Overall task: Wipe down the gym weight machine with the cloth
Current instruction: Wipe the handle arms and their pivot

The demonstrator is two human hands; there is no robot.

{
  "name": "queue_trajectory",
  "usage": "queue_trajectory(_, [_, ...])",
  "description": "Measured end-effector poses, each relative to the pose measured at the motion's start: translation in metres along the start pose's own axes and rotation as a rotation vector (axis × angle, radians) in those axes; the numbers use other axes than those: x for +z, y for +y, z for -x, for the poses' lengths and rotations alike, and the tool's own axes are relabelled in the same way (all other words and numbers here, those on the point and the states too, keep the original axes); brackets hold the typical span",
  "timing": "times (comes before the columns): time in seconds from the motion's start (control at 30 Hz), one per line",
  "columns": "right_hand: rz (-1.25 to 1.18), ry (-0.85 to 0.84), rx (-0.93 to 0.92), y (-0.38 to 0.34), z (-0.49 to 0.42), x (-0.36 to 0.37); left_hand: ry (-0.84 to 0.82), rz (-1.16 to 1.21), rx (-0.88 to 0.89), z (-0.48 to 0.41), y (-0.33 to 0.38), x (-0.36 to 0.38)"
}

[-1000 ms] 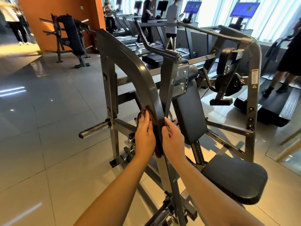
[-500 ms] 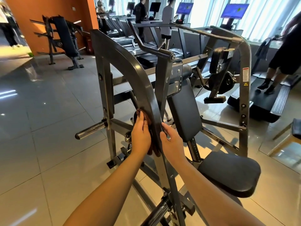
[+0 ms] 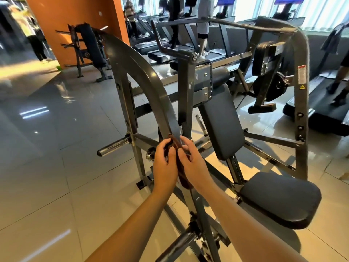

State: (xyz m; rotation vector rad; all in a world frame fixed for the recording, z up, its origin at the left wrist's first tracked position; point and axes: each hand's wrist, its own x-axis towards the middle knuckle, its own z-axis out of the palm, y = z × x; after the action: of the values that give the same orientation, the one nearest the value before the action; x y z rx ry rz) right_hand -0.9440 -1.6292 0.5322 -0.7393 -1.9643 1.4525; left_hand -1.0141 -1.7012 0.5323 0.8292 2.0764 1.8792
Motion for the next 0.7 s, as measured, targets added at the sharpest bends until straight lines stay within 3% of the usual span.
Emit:
queue_trajectory(0.13, [-0.046, 0.020, 0.006, -0.001, 0.003, 0.001, -0.027, -0.070, 0.037, 0.013, 0.007, 0.000])
queue_trajectory(0.27, [-0.122, 0.184, 0.001, -0.006, -0.006, -0.016, 0.030, -0.178, 0.135, 0.000, 0.009, 0.004])
queue_trajectory(0.37, [-0.129, 0.316, -0.060, -0.013, -0.034, -0.037, 0.096, -0.171, 0.062, -0.009, 0.000, 0.007])
queue_trajectory(0.5, [-0.077, 0.106, -0.159, -0.025, -0.056, -0.024, 0.022, -0.095, -0.016, -0.002, -0.006, 0.020])
queue_trajectory(0.7, [-0.092, 0.154, -0.184, -0.001, -0.047, -0.016, 0.016, -0.145, -0.015, -0.002, -0.015, 0.025])
